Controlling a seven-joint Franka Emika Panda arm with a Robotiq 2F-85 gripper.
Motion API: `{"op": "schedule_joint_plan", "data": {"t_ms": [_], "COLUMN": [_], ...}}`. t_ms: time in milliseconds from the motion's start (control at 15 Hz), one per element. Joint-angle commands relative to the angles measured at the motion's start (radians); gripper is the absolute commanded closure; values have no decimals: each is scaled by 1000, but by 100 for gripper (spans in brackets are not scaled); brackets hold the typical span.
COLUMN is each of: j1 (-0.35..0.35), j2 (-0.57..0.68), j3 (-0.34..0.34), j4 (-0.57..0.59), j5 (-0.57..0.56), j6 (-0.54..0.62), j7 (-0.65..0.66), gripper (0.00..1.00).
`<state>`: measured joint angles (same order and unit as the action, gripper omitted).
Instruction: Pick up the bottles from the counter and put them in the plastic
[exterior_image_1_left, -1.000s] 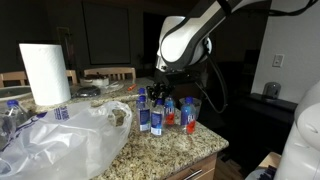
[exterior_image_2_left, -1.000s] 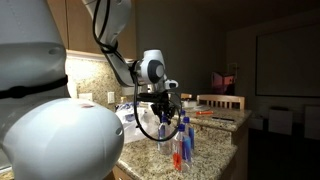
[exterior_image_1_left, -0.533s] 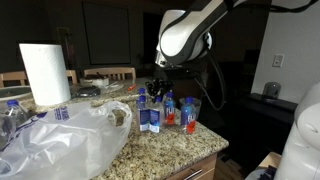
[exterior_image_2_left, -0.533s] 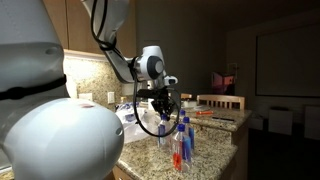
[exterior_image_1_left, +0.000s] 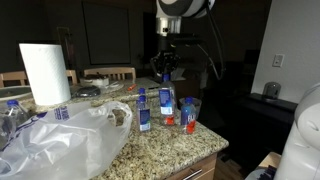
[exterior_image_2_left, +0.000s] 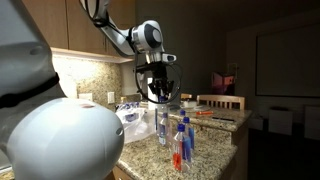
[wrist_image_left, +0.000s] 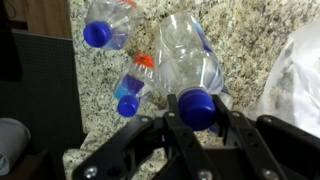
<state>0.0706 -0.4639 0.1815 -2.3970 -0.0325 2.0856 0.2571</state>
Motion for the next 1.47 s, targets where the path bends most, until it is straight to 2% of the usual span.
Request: {"op": "schedule_joint_plan", "data": {"t_ms": [0,133,400,533,667,867,1133,1400], "j1": [9,10,46,75,89,105,105,113], "j2": [-2,8,92,162,248,376,470,535], "j3": [-17,-17,-32,-29,-11,-10,-6,5], "j4": [147,232,352,382,394,403,382,386], "j5": [-11,-2,134,209,239,277,269,383], "j6": [-106,-88,105,207,288,307,329,383], "j7": [-67,-76,-74,-84,-75,-66,-29,-2], "gripper": [90,90,90,90,90,90,90,90]}}
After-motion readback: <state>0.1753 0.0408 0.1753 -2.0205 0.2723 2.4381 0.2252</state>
